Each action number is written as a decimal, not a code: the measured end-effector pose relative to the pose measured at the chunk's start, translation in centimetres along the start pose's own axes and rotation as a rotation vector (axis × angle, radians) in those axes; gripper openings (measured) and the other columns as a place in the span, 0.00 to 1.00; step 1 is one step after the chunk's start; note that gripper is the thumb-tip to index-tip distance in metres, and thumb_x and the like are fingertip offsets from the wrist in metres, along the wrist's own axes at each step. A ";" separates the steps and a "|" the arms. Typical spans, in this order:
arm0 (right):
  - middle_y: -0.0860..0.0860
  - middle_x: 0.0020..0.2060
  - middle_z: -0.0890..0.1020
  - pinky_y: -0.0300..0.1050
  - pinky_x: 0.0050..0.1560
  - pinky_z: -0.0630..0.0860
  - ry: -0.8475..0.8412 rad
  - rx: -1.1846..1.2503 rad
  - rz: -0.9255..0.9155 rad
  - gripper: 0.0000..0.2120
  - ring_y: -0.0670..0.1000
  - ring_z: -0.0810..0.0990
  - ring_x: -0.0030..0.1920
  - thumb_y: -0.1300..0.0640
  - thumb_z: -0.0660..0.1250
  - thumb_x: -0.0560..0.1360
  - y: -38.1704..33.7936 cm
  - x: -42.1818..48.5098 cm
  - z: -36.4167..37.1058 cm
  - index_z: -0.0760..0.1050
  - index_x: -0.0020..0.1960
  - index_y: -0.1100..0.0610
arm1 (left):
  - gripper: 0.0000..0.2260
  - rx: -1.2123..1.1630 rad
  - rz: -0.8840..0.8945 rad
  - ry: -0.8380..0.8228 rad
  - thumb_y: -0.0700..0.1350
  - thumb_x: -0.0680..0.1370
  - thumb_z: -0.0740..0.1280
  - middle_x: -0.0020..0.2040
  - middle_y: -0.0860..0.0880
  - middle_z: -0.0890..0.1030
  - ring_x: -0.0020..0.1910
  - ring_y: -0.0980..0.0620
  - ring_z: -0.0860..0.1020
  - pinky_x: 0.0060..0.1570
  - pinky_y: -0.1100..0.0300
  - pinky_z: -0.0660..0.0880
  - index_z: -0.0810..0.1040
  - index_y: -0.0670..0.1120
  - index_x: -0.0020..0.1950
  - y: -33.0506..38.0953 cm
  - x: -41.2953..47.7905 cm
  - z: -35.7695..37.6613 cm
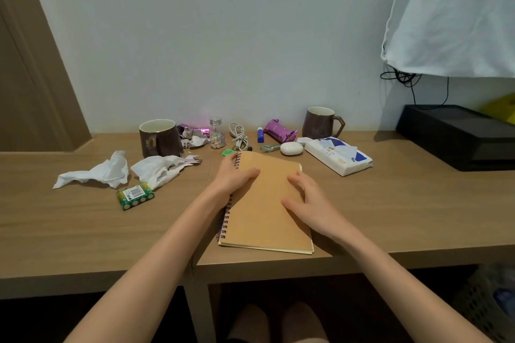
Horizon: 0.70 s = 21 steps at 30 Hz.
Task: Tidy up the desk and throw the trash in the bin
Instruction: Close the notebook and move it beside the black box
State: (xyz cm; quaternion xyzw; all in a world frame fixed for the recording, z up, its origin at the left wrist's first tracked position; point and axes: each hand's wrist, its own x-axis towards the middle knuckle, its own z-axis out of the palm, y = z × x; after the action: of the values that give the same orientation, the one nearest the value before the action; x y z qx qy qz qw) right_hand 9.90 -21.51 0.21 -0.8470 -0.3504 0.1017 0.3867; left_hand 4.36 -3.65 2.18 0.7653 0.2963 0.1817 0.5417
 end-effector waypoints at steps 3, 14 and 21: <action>0.47 0.65 0.67 0.49 0.65 0.70 0.245 0.359 0.005 0.31 0.48 0.71 0.64 0.54 0.69 0.75 -0.1 0.0 -0.7 0.55 0.72 0.48 | 0.33 -0.217 0.078 0.017 0.44 0.71 0.75 0.62 0.47 0.76 0.56 0.47 0.78 0.55 0.53 0.76 0.65 0.46 0.72 1.1 -0.4 -0.3; 0.48 0.59 0.77 0.33 0.47 0.77 0.383 0.583 -0.261 0.18 0.41 0.77 0.56 0.64 0.59 0.80 -3.2 0.8 -6.0 0.63 0.68 0.55 | 0.27 -0.313 0.630 -0.081 0.46 0.76 0.70 0.56 0.58 0.75 0.48 0.65 0.79 0.47 0.64 0.79 0.61 0.65 0.67 6.9 -4.1 -0.6; 0.45 0.59 0.76 0.36 0.45 0.80 0.379 0.655 -0.216 0.22 0.43 0.78 0.57 0.51 0.64 0.78 -2.7 0.2 -5.1 0.61 0.68 0.49 | 0.09 -0.301 0.654 0.015 0.54 0.79 0.62 0.39 0.53 0.70 0.36 0.62 0.69 0.37 0.74 0.68 0.73 0.60 0.59 8.2 -4.4 0.3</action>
State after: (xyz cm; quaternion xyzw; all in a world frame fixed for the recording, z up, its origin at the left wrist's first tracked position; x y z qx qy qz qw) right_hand 10.91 -23.15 5.60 -0.6407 -0.3088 0.0085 0.7030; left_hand 3.34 -8.64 9.92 0.7299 0.0095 0.3925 0.5596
